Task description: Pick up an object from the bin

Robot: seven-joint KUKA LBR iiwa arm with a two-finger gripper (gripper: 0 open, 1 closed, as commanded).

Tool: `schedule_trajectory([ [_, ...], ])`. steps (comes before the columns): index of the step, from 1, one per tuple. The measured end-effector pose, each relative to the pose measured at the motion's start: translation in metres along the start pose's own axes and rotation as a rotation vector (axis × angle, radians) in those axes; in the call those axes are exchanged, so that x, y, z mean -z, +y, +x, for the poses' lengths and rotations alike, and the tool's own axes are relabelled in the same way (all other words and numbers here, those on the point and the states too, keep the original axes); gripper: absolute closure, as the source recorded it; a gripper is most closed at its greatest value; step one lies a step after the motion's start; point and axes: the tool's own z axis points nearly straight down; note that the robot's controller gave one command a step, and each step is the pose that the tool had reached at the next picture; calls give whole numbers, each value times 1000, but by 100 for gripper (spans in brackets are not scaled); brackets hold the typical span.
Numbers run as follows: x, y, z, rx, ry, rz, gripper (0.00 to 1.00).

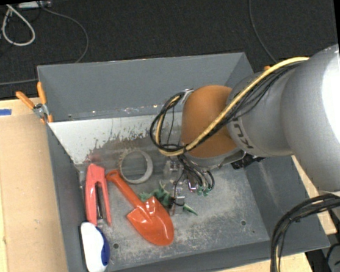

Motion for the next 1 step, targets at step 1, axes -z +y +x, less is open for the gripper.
schedule_trajectory([
  [1, -6, -3, 4, 119, 18, 3, 100],
])
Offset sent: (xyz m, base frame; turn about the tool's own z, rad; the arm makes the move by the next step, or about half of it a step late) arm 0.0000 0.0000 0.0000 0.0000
